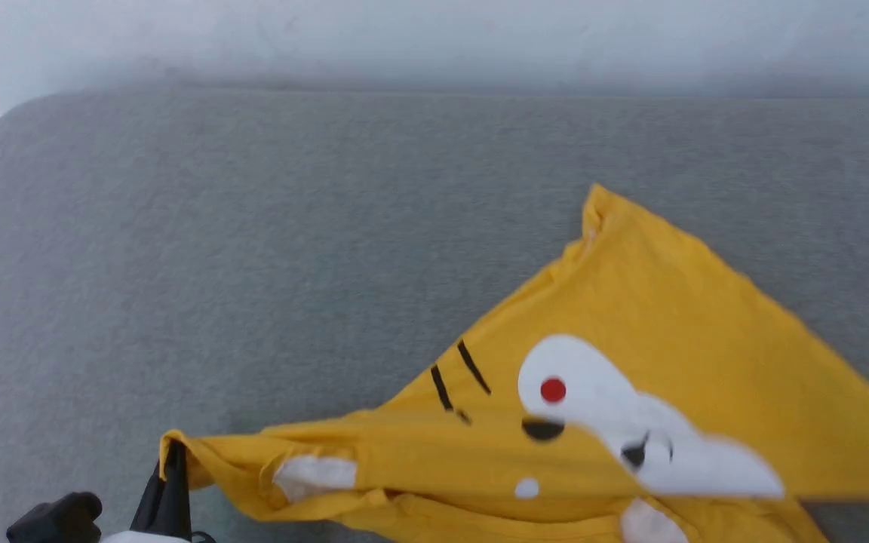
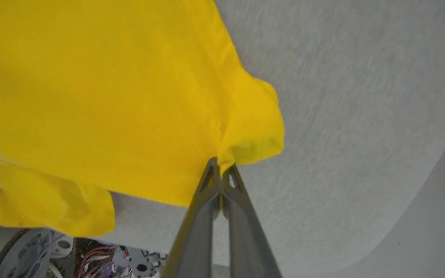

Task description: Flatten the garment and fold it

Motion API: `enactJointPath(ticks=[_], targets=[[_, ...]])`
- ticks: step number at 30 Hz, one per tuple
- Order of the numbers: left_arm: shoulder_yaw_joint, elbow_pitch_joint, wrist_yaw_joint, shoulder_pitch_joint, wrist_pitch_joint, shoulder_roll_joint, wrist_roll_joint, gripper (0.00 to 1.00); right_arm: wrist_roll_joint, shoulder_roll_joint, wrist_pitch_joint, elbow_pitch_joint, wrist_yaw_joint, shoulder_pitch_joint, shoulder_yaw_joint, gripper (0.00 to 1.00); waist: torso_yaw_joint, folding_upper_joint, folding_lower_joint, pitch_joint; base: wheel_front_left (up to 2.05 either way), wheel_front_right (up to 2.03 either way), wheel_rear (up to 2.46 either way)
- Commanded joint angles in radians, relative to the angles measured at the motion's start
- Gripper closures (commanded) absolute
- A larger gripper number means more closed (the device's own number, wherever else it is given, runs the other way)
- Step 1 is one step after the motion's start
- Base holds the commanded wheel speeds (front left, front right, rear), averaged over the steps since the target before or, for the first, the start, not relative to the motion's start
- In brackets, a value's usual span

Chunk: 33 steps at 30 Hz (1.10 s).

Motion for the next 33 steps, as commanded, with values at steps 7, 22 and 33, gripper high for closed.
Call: enactJointPath(ticks=[7,22,33], targets=[[0.007,0.017,0.006,0.019,-0.002,0.008,-0.01,1.0,-0.009,0.256,0.018,-0.161,-0.001,0.451,-0.206,0.53,-0.106,0.0,0.0001,-0.059,0.0,0.0,0.0],[-0.011,0.001,-0.001,-0.03,0.017,0.023,-0.006,1.0,-0.099,0.459,-0.536,-0.204,-0.001,0.221,-0.352,0.0,-0.083,0.0,0.0001,-0.021,0.0,0.0,0.0],[-0.065,0.006,-0.028,-0.135,0.014,0.006,0.008,1.0,-0.132,0.42,-0.617,0.21,-0.001,-0.236,-0.007,0.0,-0.02,0.0,0.0001,0.074,0.0,0.0,0.0]])
